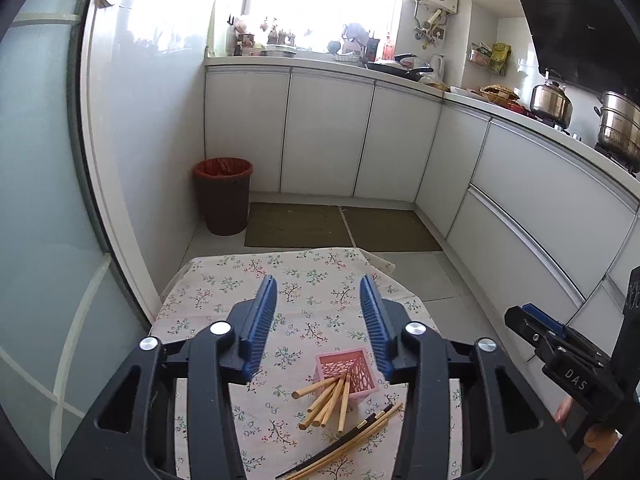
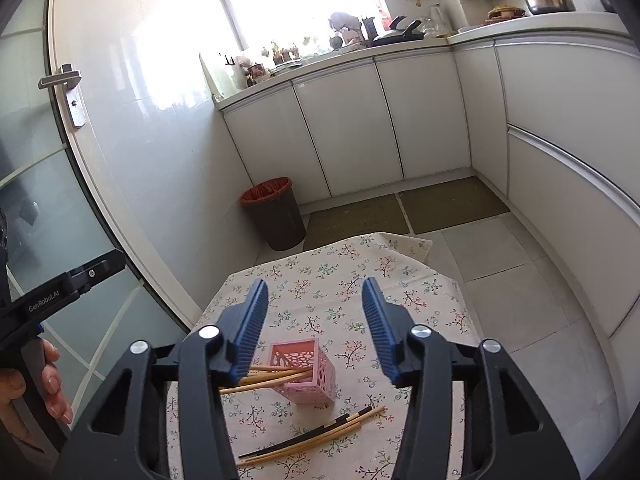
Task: Organize utensils
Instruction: 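Move both open grippers back over the remaining chopstick pile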
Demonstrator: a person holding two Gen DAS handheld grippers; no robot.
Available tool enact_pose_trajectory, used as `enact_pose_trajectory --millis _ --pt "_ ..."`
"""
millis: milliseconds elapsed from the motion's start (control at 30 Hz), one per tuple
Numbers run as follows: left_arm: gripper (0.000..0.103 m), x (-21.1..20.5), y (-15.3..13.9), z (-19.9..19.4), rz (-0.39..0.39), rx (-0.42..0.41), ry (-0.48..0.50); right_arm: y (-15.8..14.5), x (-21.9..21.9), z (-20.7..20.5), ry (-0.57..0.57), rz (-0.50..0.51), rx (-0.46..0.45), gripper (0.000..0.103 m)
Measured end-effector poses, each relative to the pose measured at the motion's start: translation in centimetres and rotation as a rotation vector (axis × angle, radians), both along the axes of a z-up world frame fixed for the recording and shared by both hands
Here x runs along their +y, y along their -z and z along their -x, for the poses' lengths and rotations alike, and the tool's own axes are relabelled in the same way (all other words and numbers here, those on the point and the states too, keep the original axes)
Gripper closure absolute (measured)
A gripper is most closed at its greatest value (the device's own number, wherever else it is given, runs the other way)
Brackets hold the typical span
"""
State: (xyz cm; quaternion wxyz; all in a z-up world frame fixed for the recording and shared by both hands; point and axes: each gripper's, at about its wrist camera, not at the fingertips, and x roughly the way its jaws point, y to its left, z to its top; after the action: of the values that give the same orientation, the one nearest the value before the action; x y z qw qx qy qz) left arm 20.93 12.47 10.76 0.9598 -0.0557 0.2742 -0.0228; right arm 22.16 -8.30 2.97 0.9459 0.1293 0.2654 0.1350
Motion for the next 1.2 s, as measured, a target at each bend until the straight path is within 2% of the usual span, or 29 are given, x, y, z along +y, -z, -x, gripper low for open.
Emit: enact_pose_trajectory --millis 67,233,367,600,733,833,900,1033,1200 --pt "0.035 0.6 -0.1 1.2 0.013 -0.019 -0.022 -0.4 0.0 1.0 0.01 -0.008 -0.011 0.041" --pt "0.016 1.6 -0.2 3.8 0.015 -0.046 -0.072 -1.0 0.1 3.2 0.035 -0.025 -0.014 0.025" --pt "0.011 2.0 0.0 5.5 0.02 -0.052 -0.079 -1.4 0.3 4.7 0.085 -0.015 -0.021 0.015" --pt "0.007 1.4 0.5 8.6 -0.026 -0.065 -0.087 -1.6 1.1 7.1 0.123 0.021 -0.012 0.008" --pt "0.007 1.1 1.4 9.9 -0.051 -0.05 -0.079 -0.3 0.6 7.9 0.146 0.02 0.02 0.007" --pt "0.007 1.1 2.4 10.6 -0.063 -0.03 -0.073 1.9 0.3 7.1 0.149 0.014 0.121 0.007" --pt "0.007 1.4 3.2 11.2 -0.059 -0.015 -0.074 4.5 -0.1 5.9 0.136 -0.026 0.241 0.007" --pt "0.007 2.1 5.0 12.3 -0.052 0.021 -0.081 11.1 -1.4 3.4 0.143 -0.146 0.51 0.007" --pt "0.007 3.4 7.0 13.5 -0.021 0.055 -0.083 19.0 -2.4 0.9 0.233 -0.221 0.752 0.007"
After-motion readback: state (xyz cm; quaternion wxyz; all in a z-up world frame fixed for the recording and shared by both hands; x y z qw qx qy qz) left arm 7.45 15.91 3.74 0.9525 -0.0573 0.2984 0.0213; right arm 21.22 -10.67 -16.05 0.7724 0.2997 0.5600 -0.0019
